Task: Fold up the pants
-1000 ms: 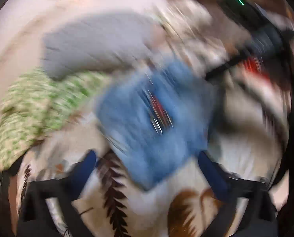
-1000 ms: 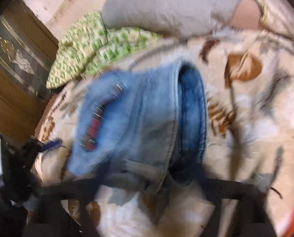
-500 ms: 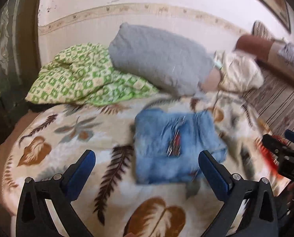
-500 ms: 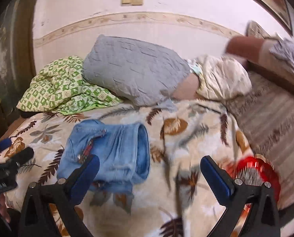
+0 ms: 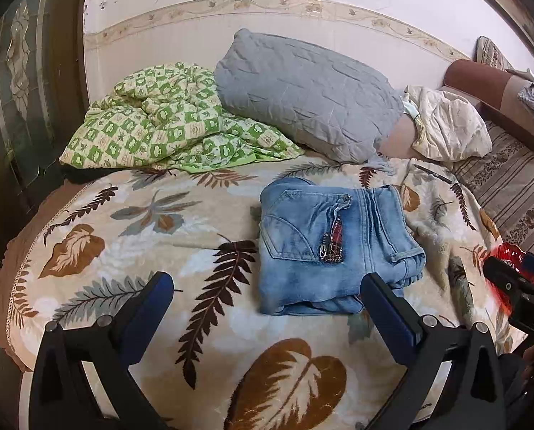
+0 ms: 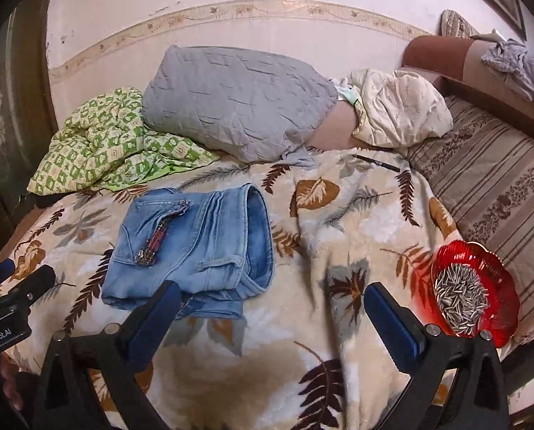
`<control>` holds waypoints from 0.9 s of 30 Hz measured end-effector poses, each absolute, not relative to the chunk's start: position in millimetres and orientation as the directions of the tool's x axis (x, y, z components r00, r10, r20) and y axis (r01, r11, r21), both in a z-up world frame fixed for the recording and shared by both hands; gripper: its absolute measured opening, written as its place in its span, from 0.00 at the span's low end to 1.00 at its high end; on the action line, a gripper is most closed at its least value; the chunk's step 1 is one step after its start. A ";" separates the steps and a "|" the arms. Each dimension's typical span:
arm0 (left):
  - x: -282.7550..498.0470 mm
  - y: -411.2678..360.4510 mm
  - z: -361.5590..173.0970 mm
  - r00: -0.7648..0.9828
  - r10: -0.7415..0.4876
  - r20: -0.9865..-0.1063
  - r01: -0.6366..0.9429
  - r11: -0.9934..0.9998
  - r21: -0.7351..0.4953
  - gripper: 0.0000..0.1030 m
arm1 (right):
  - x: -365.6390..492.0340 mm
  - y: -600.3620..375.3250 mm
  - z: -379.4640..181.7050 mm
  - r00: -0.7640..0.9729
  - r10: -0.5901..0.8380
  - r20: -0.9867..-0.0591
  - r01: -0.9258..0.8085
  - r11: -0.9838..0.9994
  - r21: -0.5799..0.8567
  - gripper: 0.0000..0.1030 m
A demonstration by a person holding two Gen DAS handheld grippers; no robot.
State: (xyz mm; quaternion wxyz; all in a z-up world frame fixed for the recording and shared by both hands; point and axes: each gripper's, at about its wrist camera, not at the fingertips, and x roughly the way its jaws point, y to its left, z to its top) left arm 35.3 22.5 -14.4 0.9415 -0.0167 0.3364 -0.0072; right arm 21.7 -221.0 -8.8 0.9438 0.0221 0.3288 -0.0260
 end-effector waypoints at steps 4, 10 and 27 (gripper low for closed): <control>35.1 23.2 -13.7 0.771 -0.037 -0.636 0.010 0.999 -0.045 1.00 | 21.3 -219.7 -8.0 0.782 -0.036 -0.622 0.061 0.998 0.019 1.00; 34.2 22.1 -13.0 0.771 -0.039 -0.636 0.011 0.999 -0.048 1.00 | 19.9 -217.6 -6.6 0.783 -0.031 -0.622 0.055 0.998 0.020 1.00; 32.5 21.4 -8.4 0.773 -0.039 -0.633 0.012 0.999 -0.047 1.00 | 18.9 -215.0 -7.8 0.782 -0.025 -0.623 0.046 0.999 0.017 1.00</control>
